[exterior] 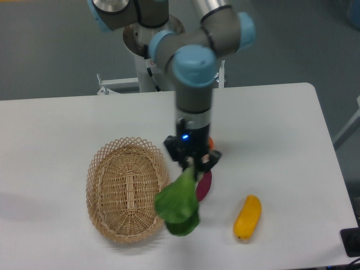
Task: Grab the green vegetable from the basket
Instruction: 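Lift the bok choy out of the basket and raise it away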
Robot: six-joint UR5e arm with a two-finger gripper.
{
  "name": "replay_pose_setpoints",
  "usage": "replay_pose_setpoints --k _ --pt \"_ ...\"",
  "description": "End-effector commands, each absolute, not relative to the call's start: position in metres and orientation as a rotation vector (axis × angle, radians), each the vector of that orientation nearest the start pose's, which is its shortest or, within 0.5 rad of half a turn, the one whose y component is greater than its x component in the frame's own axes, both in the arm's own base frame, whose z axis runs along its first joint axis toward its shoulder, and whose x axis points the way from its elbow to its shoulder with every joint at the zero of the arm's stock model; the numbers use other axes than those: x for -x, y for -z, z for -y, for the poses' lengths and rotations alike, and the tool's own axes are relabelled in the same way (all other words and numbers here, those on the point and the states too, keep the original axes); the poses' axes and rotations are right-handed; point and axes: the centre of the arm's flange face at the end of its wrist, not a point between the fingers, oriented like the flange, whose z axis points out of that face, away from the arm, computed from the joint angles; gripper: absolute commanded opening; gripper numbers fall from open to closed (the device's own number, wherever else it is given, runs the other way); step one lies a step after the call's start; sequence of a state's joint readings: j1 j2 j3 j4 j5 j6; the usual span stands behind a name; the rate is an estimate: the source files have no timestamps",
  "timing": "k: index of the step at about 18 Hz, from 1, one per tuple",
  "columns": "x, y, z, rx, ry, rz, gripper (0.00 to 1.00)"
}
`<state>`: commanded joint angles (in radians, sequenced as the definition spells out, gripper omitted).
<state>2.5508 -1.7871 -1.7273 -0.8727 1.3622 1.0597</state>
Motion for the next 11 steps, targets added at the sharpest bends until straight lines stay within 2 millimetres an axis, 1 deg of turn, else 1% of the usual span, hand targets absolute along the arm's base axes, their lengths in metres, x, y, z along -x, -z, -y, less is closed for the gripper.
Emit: replay_pose_setpoints --k 4,8,11 --pt "0.428 -0.383 -0.427 2.805 -0.249 -0.238 0.23" --pt "0.455 -0.380 -0.397 2.820 -0.280 -0.317 0.23" --pt "0.464 -0.378 -0.384 2.832 -0.292 -0.377 0.23"
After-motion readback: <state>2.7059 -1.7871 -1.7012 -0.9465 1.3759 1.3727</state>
